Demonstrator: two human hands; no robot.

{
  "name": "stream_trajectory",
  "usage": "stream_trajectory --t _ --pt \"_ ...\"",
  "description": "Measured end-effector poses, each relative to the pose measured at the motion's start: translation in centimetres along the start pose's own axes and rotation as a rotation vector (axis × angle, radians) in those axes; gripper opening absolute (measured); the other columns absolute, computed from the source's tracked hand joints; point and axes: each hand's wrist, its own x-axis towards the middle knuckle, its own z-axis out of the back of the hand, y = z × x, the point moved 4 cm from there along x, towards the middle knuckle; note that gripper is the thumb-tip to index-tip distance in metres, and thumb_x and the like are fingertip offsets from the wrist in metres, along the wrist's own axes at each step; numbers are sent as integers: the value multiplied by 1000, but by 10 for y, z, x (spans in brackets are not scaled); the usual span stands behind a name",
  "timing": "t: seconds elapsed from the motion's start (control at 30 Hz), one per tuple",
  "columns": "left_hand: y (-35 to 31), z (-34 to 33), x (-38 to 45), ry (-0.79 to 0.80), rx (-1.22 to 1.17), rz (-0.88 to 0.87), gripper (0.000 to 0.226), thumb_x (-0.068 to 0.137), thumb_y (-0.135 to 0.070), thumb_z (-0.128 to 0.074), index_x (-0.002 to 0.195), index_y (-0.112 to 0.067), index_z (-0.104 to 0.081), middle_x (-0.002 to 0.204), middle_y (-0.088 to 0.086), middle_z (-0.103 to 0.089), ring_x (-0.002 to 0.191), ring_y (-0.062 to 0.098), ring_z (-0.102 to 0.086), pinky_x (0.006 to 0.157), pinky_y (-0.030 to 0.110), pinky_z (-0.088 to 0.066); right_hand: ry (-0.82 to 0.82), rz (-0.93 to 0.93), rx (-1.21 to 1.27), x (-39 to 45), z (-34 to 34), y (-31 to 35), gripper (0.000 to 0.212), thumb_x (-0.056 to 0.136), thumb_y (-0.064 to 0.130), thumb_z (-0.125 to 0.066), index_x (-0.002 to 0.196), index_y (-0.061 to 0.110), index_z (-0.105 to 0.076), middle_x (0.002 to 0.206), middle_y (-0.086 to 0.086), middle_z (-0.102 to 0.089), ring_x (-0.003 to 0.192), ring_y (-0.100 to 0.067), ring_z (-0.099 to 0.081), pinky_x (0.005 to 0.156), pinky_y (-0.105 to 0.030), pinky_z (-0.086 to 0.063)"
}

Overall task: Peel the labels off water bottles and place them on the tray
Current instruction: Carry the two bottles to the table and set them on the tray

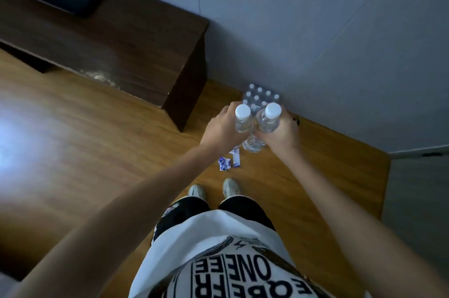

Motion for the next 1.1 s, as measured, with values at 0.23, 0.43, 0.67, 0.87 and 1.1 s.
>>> stream_trajectory --t 0.23,0.43,0.67,0.87,1.1 --pt "48 61 -44 -377 -105 285 51 72 -41 -73 113 -30 -44 106 -8 -55 84 11 -54 59 16 -33 422 304 -23 39 -71 70 67 64 31 -83 116 44 -42 108 15 -56 98 -3 -53 77 -20 -41" --pt "100 105 -117 -650 -168 546 55 69 -36 -75 115 -29 -45 113 -5 -59 89 19 -57 70 28 -38 718 486 -10 17 -151 150 58 58 41 -70 106 49 -39 104 15 -53 93 -10 -57 77 -28 -44" --pt "167 149 -200 -805 -206 763 58 66 -36 -73 117 -29 -46 111 -3 -62 93 25 -62 75 34 -46 919 690 -5 -42 -246 220 61 64 26 -80 118 20 -51 112 -2 -59 102 -25 -59 85 -45 -50" --pt "229 204 -236 -839 -208 784 57 66 -33 -74 116 -28 -47 110 -6 -62 89 24 -61 74 34 -47 938 738 -27 -67 -319 274 62 64 29 -79 118 24 -48 112 0 -58 97 -25 -60 80 -43 -51" --pt "290 285 -232 -837 -189 745 57 67 -30 -74 117 -26 -46 110 -5 -62 90 24 -61 74 36 -49 881 728 5 -55 -384 344 61 65 26 -80 118 21 -50 109 -1 -58 96 -23 -59 80 -42 -51"
